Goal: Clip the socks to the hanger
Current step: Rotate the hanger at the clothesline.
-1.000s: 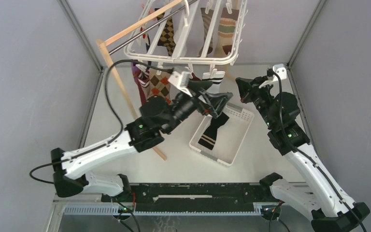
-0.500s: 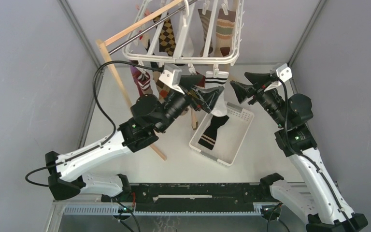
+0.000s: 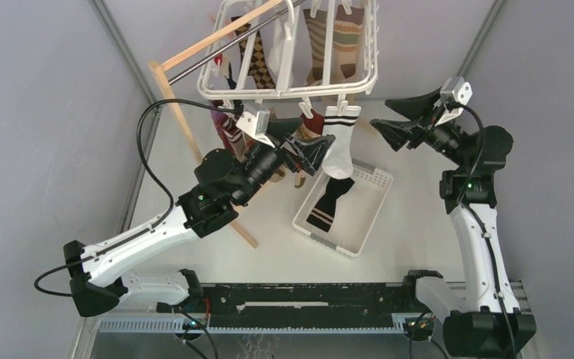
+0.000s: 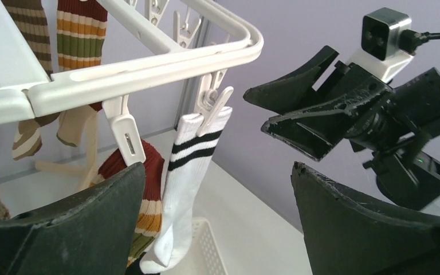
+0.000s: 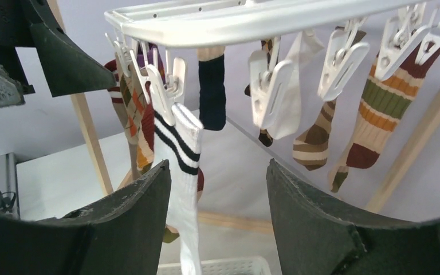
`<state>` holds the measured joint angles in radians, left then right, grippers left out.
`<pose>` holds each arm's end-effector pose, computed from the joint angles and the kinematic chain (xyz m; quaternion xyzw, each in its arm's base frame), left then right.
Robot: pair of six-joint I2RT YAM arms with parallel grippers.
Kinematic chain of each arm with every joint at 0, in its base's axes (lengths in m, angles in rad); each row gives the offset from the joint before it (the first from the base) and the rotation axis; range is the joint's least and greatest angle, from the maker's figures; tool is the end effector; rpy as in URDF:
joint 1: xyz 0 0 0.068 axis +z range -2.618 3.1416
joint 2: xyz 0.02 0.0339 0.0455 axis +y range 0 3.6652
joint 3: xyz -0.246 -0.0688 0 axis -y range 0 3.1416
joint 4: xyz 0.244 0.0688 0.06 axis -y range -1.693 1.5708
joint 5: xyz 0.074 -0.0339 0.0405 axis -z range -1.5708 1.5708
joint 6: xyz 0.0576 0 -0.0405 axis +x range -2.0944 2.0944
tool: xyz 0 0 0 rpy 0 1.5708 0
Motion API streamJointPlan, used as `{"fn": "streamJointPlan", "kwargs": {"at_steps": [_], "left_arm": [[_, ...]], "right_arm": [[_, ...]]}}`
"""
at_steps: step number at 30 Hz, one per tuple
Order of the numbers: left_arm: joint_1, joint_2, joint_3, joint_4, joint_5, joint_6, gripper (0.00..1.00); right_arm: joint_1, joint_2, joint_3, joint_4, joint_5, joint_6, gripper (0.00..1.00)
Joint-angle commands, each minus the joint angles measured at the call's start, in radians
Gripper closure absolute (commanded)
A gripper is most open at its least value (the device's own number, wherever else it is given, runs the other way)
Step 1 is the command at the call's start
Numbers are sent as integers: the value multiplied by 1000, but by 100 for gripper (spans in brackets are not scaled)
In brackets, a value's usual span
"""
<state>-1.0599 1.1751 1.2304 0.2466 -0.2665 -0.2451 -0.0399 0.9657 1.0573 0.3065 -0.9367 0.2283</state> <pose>0.1546 -0.2449 0.4524 0.1345 0.5818 -0.4221 0.6821 0.2189 0.0377 0.4398 -0.3066 0.5396 0.3186 0.7165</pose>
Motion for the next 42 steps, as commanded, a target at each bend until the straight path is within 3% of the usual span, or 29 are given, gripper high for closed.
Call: {"fn": "streamJointPlan", "kwargs": {"at_steps": [1,13,39,42], "left_arm": [[3,-53,-26,56,11,4,1],[3,-63,-33,61,5,25,1],[3,-70,-34,51,-18,50,1],[3,-68,-33,51,-20,53,1]], "right_arm": [[-54,68,68,235,-226,161,32],[-77,299,246,315,-386,211,33],[-49,615,516,528,-398,430,37],[-38,614,518,522,-400,429,42]]}}
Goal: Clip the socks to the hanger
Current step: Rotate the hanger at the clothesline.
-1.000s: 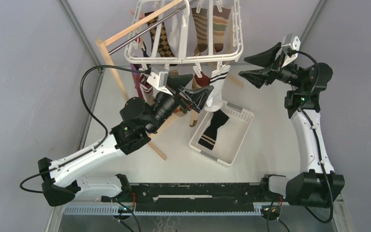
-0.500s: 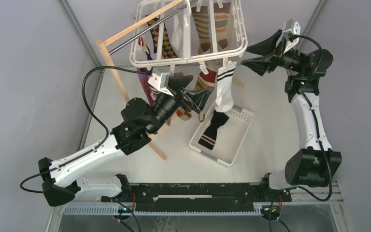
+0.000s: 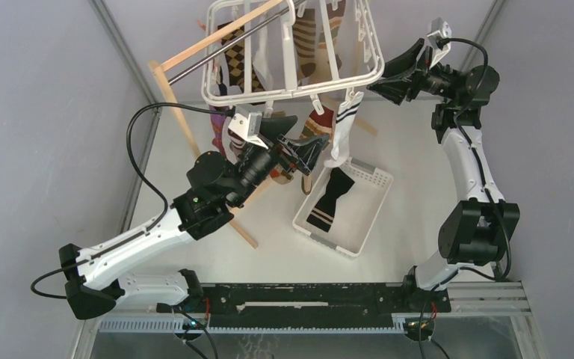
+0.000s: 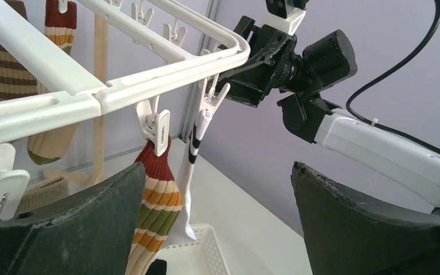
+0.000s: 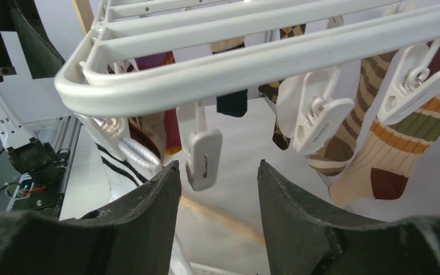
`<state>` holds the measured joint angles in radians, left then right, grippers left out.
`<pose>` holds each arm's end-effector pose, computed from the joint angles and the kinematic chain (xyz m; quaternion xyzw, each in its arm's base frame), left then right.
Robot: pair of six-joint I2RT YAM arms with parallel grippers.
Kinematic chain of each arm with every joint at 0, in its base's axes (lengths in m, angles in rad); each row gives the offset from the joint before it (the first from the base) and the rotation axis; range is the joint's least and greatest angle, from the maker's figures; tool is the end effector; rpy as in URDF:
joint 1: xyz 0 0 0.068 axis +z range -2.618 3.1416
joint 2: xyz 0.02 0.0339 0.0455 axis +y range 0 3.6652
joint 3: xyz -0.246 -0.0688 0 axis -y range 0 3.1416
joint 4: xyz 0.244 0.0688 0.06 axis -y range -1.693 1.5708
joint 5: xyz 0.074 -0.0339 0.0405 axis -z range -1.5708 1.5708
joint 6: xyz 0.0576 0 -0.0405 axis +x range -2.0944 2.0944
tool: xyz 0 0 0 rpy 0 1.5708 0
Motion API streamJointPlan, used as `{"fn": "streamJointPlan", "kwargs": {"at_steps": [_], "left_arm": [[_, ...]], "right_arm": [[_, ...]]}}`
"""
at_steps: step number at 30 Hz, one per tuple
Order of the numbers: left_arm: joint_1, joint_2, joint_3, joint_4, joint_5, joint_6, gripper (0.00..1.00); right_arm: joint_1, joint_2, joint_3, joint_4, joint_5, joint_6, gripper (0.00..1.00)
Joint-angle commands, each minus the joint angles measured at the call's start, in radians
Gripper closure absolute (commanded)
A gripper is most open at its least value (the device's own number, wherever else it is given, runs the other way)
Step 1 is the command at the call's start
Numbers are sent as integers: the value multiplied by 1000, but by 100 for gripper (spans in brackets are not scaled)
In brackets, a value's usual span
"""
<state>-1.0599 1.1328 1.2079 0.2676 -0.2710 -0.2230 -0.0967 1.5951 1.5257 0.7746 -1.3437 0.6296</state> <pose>0.1486 -0.2336 0.4579 0.1311 0.5665 -0.4222 0.6954 0.3436 0.0231 0.4587 -0.4116 0.5076 0.4389 0.6167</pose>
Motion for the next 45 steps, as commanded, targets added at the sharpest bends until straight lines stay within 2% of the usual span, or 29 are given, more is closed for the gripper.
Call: {"fn": "streamJointPlan", "kwargs": {"at_steps": [1,3,9,11,14,18,20,22,24,27,35,37,41,45], "left_arm": [[3,-26,-12,30,-16,30,1],[2,-24,-11,29,-16,31,1],[3,-26,-16,33,-17,28,1],[3,-29,-17,33,-14,26,1],[3,-35,-20,36,-12,24,1],[3,-39,-23,36,-11,22,1],[3,-41,-23,35,-10,21,1],[3,-42,-25,35,-10,19,1],[3,-43,-27,36,-11,19,1],[3,-44,-28,38,-12,19,1],[3,-49,-28,41,22,-3,1],[3,-50,-25,38,40,-14,1],[0,-48,-24,39,62,-33,0],[-21,-47,-27,43,65,-32,0]], "right_arm": [[23,-19,48,52,6,27,44],[29,-25,45,51,4,25,50],[40,-53,16,21,3,-3,80],[41,-74,-4,5,10,-20,80],[50,-111,-41,-61,13,-102,66],[64,-151,-58,-200,26,-217,64],[65,-156,-61,-215,29,-232,65],[64,-156,-66,-209,28,-228,69],[64,-155,-66,-206,29,-224,78],[66,-158,-75,-198,30,-216,100],[94,-240,-179,-240,84,-251,100],[148,-290,-209,-320,132,-323,100],[244,-392,-229,-588,246,-526,100],[327,-469,-245,-694,311,-586,100]]}}
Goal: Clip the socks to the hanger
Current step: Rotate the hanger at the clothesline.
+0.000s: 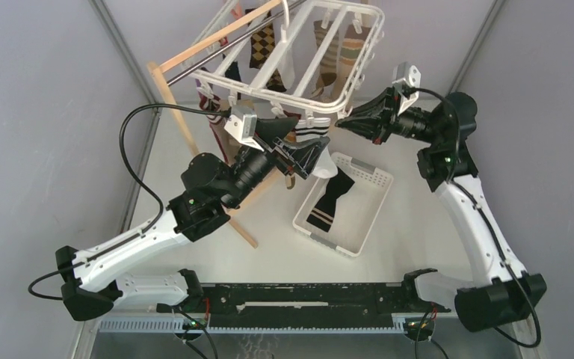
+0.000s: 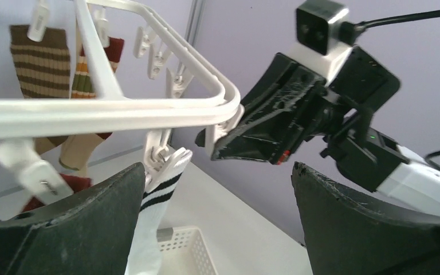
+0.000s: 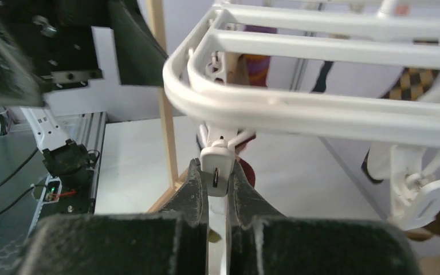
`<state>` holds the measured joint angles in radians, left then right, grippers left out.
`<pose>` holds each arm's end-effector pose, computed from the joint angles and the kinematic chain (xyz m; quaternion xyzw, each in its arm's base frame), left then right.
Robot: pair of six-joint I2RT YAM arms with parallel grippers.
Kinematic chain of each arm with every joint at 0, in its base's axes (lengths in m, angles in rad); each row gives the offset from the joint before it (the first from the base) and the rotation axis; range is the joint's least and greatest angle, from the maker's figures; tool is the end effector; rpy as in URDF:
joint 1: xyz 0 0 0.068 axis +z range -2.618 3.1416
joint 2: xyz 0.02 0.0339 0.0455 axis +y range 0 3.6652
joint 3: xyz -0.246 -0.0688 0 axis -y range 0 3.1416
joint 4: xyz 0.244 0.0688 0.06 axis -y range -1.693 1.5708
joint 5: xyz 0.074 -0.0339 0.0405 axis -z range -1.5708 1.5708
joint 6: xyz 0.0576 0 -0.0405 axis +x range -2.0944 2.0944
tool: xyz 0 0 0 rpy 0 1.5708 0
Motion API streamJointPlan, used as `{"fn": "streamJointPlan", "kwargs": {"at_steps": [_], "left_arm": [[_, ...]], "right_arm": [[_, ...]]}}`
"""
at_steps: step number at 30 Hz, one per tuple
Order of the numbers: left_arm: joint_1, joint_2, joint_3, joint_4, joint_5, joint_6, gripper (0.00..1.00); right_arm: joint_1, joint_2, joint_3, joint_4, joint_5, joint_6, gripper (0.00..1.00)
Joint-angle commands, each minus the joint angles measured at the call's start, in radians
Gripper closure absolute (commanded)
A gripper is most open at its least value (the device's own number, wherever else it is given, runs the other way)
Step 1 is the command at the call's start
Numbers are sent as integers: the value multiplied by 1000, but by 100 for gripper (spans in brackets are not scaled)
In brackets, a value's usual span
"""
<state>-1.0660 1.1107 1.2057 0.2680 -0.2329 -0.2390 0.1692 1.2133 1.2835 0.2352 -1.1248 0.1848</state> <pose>0.1420 -0.2295 0.4630 0.1391 0.5549 -0.4440 0.6897 0.2548 0.0962 0.4506 -0.4261 0.5036 0.4305 0.6160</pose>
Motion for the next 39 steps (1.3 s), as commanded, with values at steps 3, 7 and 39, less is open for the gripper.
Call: {"fn": "streamJointPlan", "kwargs": {"at_steps": [3,7,39], "left_arm": [[-21,-24,-26,44,28,-27,0],[-23,-32,-35,58,32,-46,0],[-29,232,551,-551,-163,-44,0]], "right_arm": [[118,-134,-7,-262,158,-195,100],[178,-188,-25,-348,225,-251,100],[265,-172,36,-411,318,-192,100]]}}
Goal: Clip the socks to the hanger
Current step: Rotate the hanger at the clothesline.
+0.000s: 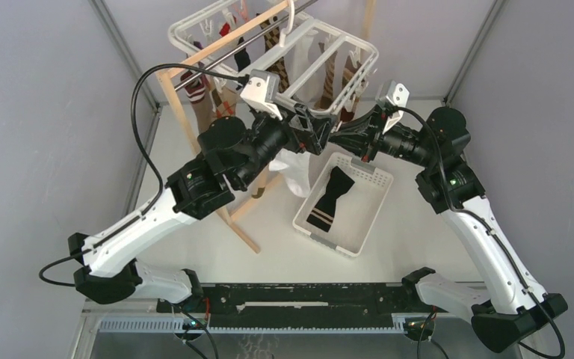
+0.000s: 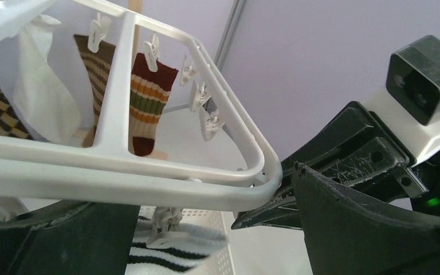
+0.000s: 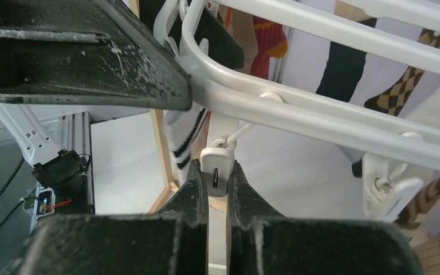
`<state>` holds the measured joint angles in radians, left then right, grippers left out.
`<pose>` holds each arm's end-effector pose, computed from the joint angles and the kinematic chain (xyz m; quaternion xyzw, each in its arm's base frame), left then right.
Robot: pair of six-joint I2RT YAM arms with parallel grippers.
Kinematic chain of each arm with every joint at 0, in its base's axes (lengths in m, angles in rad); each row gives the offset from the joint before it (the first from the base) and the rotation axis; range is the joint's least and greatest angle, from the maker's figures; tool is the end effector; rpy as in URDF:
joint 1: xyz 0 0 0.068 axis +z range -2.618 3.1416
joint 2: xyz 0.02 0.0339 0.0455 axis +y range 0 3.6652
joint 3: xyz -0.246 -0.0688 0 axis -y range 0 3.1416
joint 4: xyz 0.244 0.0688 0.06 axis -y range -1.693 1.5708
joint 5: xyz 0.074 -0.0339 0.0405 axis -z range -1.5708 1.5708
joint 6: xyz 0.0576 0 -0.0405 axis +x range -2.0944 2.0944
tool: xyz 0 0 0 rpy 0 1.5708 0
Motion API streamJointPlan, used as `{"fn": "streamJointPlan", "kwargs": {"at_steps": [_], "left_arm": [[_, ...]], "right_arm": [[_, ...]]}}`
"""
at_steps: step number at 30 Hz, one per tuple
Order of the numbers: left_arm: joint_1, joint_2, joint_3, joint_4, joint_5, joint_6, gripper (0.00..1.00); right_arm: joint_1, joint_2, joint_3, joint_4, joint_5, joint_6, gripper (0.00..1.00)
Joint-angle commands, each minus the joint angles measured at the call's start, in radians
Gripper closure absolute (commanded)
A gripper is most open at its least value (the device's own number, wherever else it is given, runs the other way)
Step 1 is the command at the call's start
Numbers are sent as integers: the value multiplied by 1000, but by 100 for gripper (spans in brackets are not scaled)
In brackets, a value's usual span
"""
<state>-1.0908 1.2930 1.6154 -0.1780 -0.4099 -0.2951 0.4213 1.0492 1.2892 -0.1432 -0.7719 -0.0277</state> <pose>0.1545 -0.2470 0.5025 0.1063 0.6502 -0.3706 0.6547 0.1979 0.1327 0.4542 -0.4104 0.5450 0.3822 0.6233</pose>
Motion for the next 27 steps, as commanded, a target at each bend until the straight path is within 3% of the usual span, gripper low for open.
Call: {"fn": "streamJointPlan", "kwargs": {"at_steps": [1,11,13,19,27], "left_arm": [[-5,63,170,-138,37,-13,0],[11,12,178,-228,165,-140,0],[11,-15,152,-238,149,-143,0],[12,-145,20,-348,-72,-126,0],[11,-354,-121,-371,40,-230,0]], "right_arm": [[13,-7,33,-35,-36,21,100],[11,-2,43,-58,-29,20,100],[10,0,43,-59,-29,20,100],[3,3,42,-67,-30,16,100],[-16,30,42,-55,-47,23,100]]}}
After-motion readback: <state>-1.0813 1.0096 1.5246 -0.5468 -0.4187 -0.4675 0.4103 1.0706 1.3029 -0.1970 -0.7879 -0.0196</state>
